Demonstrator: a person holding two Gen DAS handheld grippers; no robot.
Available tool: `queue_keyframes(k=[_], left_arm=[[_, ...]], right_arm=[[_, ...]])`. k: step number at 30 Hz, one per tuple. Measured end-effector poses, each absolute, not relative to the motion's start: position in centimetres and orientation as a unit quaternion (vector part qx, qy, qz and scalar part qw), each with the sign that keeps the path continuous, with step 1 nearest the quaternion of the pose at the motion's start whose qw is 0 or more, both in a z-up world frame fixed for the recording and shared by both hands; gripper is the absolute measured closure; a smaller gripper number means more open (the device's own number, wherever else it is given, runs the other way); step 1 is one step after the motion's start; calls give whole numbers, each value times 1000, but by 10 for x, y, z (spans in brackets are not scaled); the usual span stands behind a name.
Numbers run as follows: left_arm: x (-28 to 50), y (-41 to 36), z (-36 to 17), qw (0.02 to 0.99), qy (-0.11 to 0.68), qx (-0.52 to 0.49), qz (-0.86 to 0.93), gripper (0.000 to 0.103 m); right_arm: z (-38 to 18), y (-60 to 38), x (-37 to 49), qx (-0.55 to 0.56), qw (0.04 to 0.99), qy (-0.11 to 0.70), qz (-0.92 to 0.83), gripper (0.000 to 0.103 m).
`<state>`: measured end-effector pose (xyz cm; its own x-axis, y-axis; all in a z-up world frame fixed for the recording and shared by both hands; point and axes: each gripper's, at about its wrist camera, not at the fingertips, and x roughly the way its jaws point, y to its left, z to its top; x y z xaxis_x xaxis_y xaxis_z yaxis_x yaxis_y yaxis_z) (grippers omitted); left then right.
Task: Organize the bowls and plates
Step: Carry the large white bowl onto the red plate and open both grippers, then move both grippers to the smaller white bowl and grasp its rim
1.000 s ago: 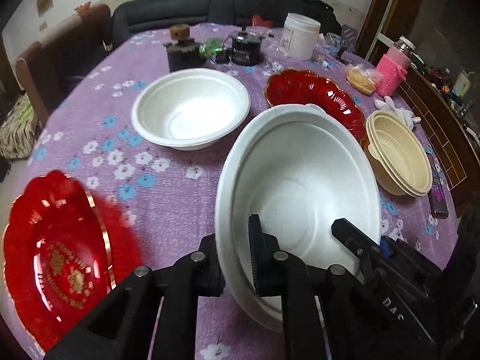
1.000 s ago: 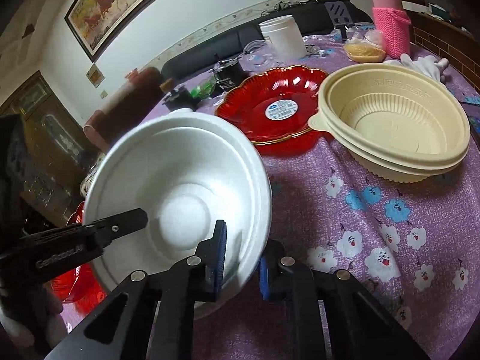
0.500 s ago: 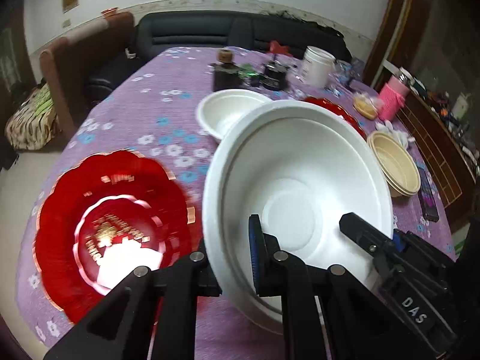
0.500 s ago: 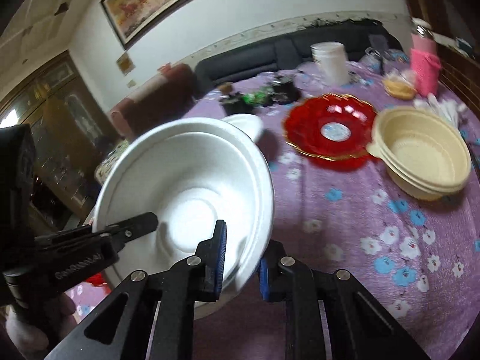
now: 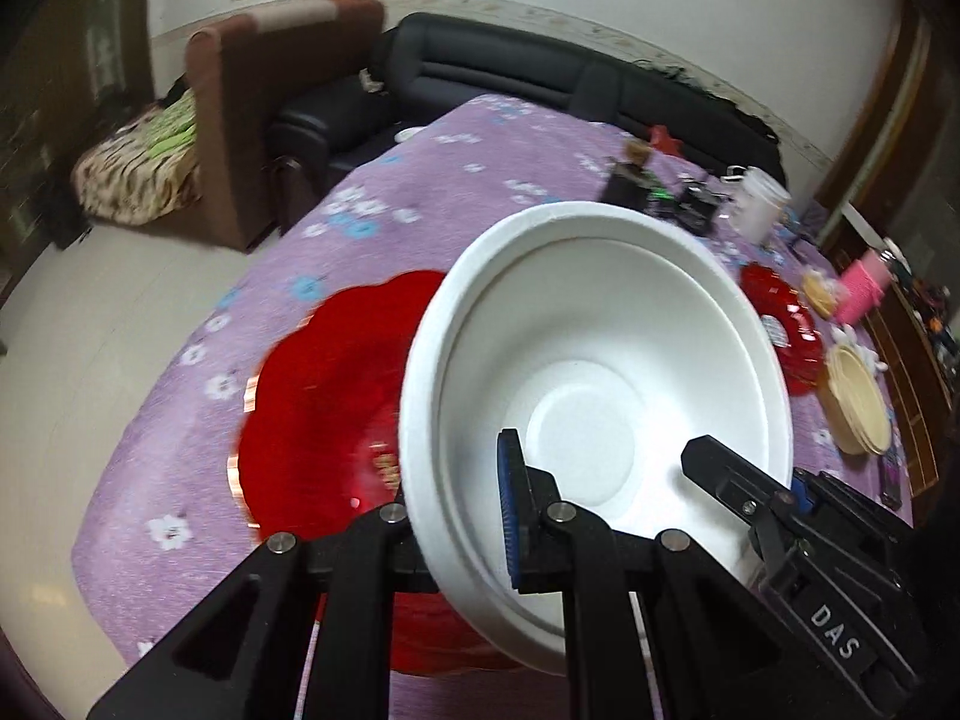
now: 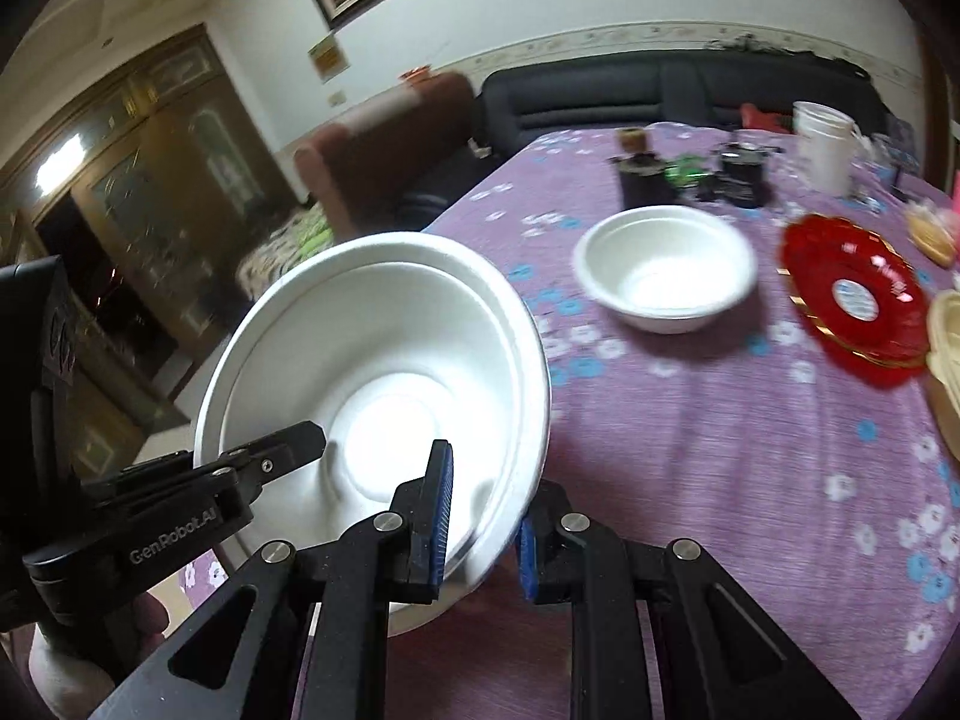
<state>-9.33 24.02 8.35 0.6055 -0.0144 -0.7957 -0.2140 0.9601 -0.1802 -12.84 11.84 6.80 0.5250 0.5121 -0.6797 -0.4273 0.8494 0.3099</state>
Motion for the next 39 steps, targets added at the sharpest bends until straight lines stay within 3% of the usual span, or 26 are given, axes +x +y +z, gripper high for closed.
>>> queue_keyframes(k=[6,11,16,19,23,27,29,39], left_arm=[[-85,267,58,868,470,-142,79,91],[-83,278,50,862,476,-144,97,83],[-92,287,63,876,446,-144,115,46],[-103,293,74,884,426,-156,114,45],[-122,298,93,898,388,-173,113,37],[-134,299,108,906,363,-192,104,34],[-138,294,115,910,355,-192,98,31],[-122,219,126,919,364,-147,33,27]], right_arm=[[51,156,-117,18,860,430,273,82],[36,169,-109,6,853,449,266,82],[28,177,-108,-22,858,446,255,81],[28,179,-110,-31,863,439,248,77],[36,179,-118,-37,873,420,243,59],[50,168,-131,-38,886,396,239,56],[59,158,-138,-33,894,381,235,48],[82,83,-156,0,920,343,190,41]])
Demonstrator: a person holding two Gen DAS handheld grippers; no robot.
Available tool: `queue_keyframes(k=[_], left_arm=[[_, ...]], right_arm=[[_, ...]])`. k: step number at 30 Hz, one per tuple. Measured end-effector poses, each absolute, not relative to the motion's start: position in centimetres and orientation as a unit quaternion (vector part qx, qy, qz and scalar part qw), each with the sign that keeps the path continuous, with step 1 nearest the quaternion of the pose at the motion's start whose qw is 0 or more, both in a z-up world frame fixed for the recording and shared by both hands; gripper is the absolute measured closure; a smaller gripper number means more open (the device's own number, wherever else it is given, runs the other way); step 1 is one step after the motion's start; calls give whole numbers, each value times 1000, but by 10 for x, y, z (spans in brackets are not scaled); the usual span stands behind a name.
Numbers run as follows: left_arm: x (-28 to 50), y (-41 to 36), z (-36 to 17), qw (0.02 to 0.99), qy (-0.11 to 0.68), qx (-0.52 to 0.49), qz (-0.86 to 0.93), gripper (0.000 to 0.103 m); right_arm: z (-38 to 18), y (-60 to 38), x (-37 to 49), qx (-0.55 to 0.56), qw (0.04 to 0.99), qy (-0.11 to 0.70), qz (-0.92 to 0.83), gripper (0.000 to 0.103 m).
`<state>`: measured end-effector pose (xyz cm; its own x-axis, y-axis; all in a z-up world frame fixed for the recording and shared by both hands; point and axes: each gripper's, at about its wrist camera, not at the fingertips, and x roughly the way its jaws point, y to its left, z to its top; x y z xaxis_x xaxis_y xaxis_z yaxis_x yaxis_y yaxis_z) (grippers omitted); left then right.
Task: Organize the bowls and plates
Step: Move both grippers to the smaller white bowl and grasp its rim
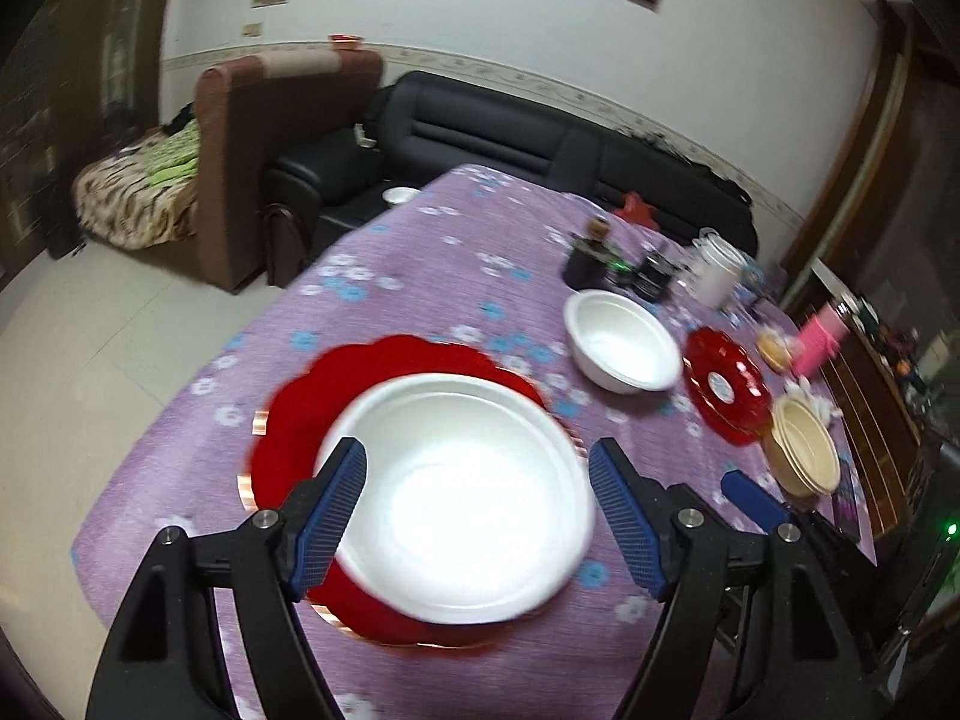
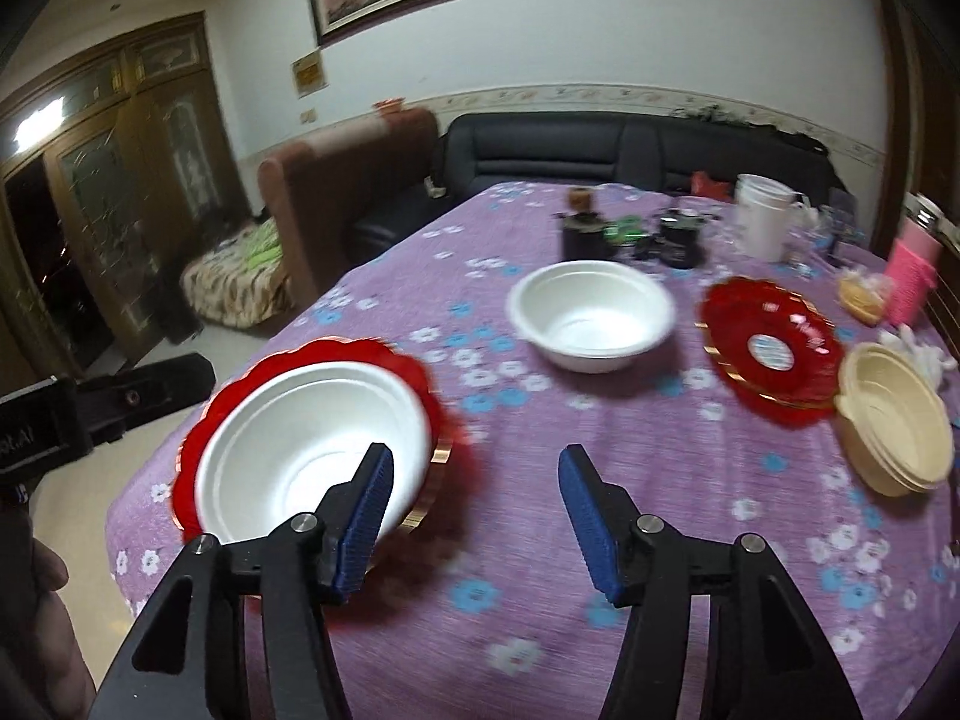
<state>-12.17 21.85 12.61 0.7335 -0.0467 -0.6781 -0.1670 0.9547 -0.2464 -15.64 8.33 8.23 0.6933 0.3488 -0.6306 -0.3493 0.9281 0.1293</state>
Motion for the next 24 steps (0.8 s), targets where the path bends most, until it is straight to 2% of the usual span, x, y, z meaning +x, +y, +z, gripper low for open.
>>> queue_keyframes(k=[14,24], left_arm=[[-95,111,125,908,402,-88,-75,26],[-75,134,116,888,439,-119,-70,26]], right_arm=[[75,-37,-154,78,923,361,106,37],[60,-37,-136,83,912,387,109,37]])
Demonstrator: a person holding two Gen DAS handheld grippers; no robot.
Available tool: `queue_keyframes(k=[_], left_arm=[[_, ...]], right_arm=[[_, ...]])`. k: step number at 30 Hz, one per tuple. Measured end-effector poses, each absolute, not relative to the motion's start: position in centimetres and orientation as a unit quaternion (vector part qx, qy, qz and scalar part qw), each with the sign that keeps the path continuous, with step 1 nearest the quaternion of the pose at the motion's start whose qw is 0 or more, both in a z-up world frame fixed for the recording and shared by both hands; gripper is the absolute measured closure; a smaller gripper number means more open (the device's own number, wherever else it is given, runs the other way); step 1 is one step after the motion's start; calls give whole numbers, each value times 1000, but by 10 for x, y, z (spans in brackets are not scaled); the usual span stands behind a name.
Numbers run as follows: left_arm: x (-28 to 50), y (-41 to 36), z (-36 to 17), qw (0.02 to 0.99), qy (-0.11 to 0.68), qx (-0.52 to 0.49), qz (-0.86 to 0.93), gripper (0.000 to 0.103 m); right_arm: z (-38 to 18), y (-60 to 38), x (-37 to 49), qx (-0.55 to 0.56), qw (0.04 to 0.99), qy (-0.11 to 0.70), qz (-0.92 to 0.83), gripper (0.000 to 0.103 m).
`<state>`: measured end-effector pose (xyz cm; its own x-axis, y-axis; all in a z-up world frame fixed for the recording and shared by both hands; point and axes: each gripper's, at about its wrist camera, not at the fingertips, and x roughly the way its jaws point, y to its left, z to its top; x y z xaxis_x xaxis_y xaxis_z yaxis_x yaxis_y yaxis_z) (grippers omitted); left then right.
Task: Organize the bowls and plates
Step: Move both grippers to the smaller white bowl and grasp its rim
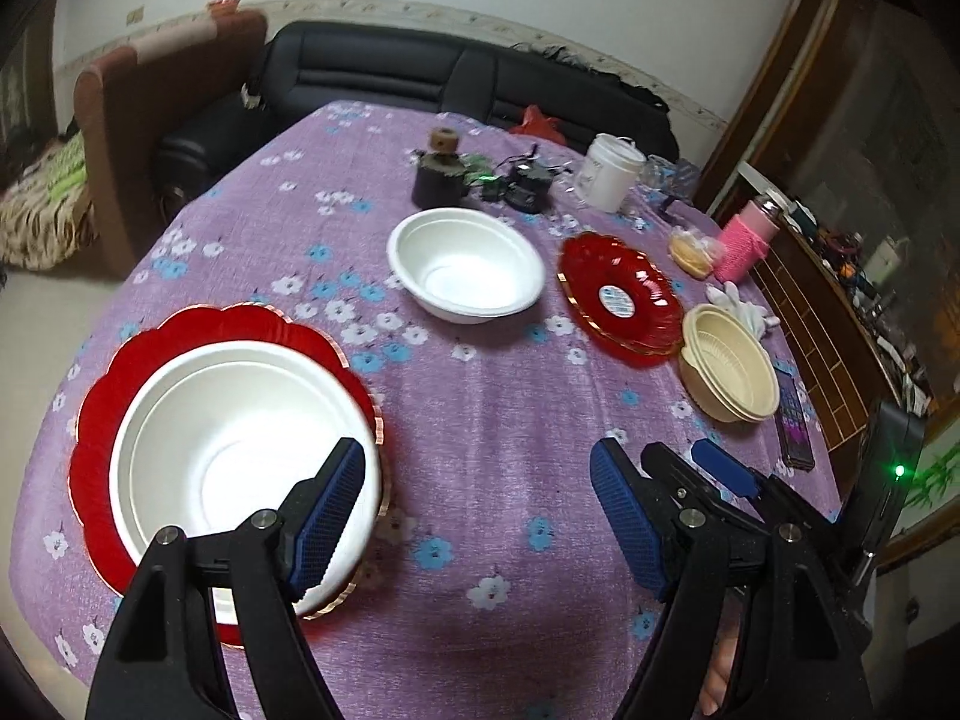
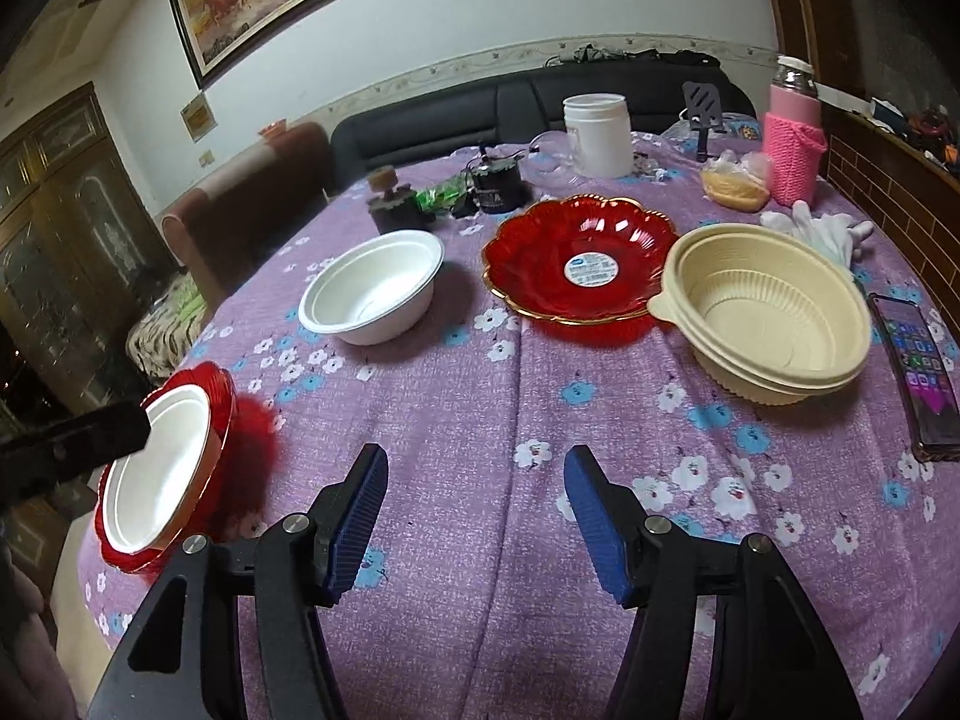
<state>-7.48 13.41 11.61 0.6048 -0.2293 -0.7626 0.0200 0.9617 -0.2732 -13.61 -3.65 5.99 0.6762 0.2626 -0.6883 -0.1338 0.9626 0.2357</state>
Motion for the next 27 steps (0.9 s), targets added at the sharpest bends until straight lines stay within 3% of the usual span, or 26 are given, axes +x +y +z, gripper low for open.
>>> queue_keyframes(k=[10,17,27], left_arm=[[-37,185,119,875,457,-156,-43,26],[9,210,123,874,456,-166,-18,26],[109,193,80,843,512,-164,-23,26]], right_arm=[[55,-25,-98,84,904,404,110,37],[51,-38,-51,169,888,413,116,37],[22,-10,-2,198,860,451,134,37]])
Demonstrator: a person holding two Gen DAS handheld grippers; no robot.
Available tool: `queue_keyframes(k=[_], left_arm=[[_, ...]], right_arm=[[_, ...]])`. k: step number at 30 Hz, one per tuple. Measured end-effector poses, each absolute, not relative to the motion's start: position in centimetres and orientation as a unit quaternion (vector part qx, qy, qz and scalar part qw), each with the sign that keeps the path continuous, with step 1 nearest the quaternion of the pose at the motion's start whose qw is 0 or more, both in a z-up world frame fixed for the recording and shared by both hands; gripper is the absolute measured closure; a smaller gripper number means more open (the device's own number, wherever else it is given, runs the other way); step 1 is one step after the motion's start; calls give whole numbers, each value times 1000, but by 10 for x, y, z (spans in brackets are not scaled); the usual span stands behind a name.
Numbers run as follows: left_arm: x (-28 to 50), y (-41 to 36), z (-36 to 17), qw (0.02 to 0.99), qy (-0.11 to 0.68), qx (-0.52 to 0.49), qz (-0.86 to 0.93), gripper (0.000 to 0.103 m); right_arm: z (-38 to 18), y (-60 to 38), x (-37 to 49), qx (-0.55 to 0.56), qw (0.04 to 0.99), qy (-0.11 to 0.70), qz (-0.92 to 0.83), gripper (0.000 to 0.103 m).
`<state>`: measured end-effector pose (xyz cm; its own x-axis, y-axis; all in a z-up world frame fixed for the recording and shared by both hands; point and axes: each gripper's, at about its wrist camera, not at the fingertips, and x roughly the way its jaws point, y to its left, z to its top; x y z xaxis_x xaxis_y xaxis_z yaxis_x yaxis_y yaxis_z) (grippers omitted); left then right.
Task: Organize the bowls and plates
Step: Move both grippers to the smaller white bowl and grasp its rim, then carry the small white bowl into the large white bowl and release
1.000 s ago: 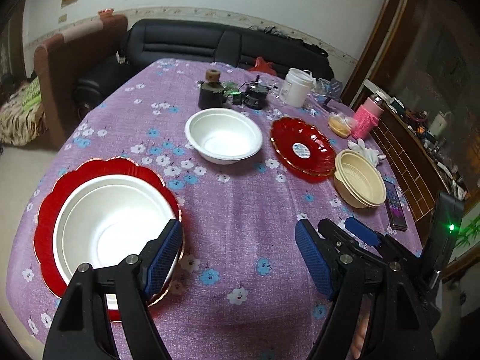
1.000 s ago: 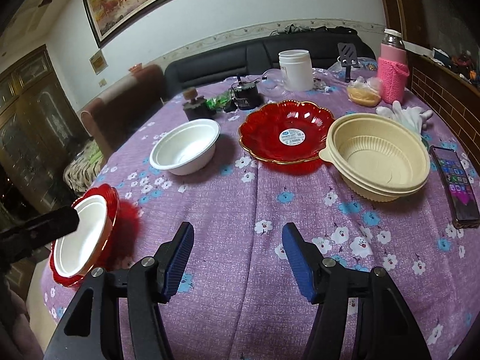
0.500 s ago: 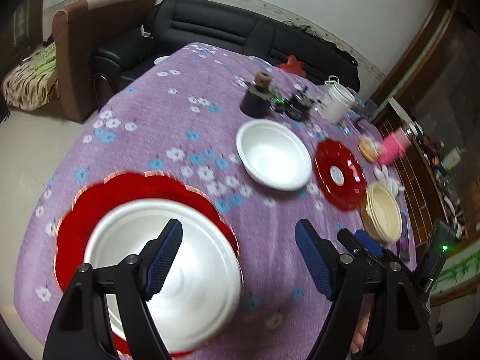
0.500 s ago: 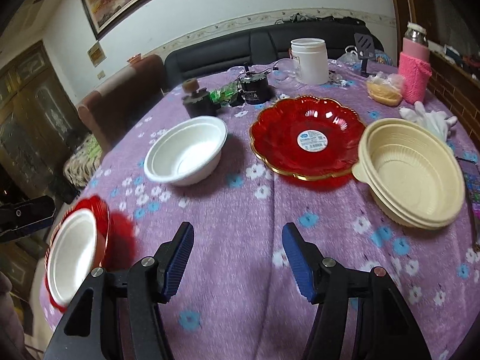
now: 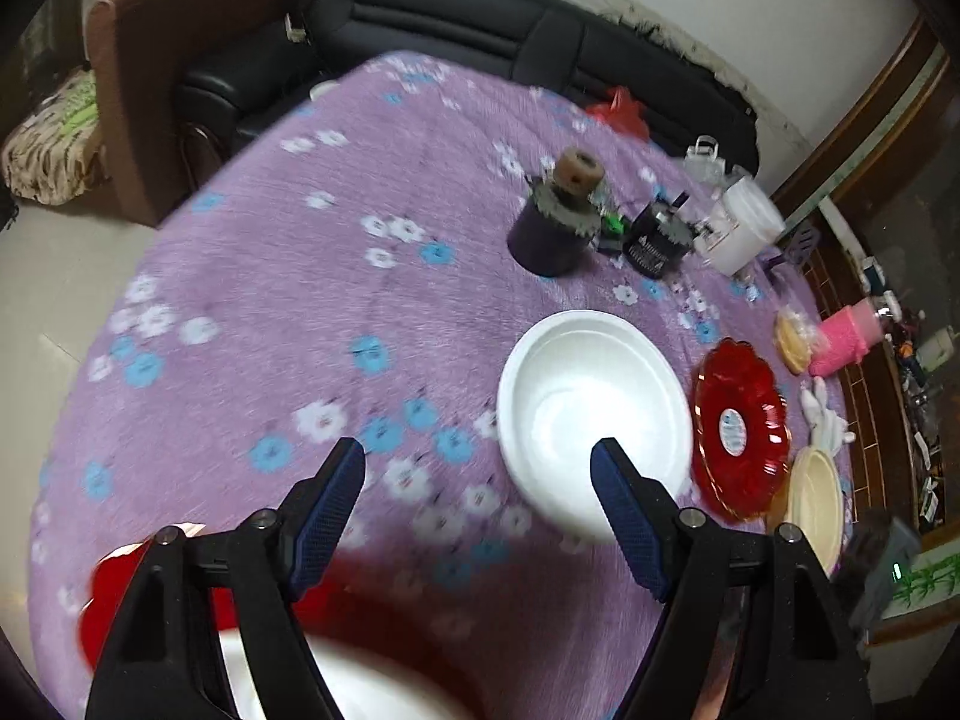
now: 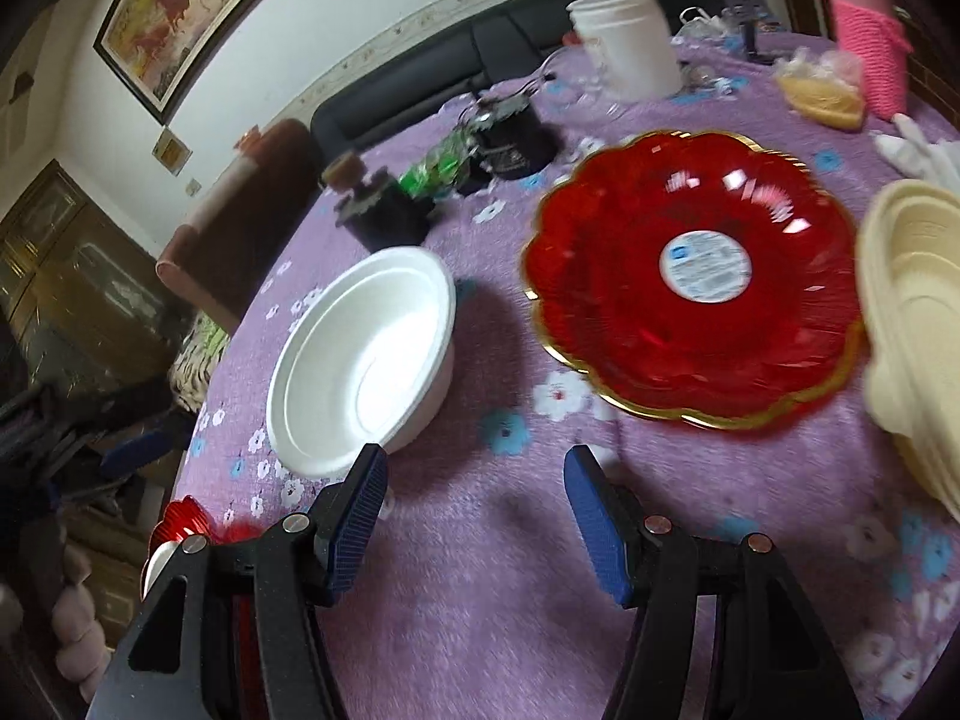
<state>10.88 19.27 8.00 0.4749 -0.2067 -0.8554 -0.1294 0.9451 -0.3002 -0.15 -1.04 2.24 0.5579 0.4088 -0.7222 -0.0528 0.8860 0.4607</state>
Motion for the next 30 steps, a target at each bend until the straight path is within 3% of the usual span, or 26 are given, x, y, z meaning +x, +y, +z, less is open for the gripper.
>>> queue_keyframes(k=[9,10,11,13,15,21,26,30], left_arm=[[161,167,34,806,563,-180,-25,26],[163,164,32,804,567,-175,-29,30],[165,161,29,802,572,-168,-34,37],[168,154,24,795,586,-151,-39,80],[168,152,19,787,595,-157,-45,92],[163,148,19,794,588,-148,-40,92],[151,142,25,794,589,-143,-45,92],[132,137,35,800,582,-137,-52,92]], right_arm=[[18,-2,11,209,863,426,171,37],[17,-3,12,215,861,425,178,37],[16,-4,12,219,860,425,180,37],[14,-6,14,231,855,426,184,37],[11,-10,17,240,850,429,188,37],[6,-18,22,259,845,430,187,37],[5,-18,26,260,838,436,199,81],[5,-17,22,255,838,439,198,84]])
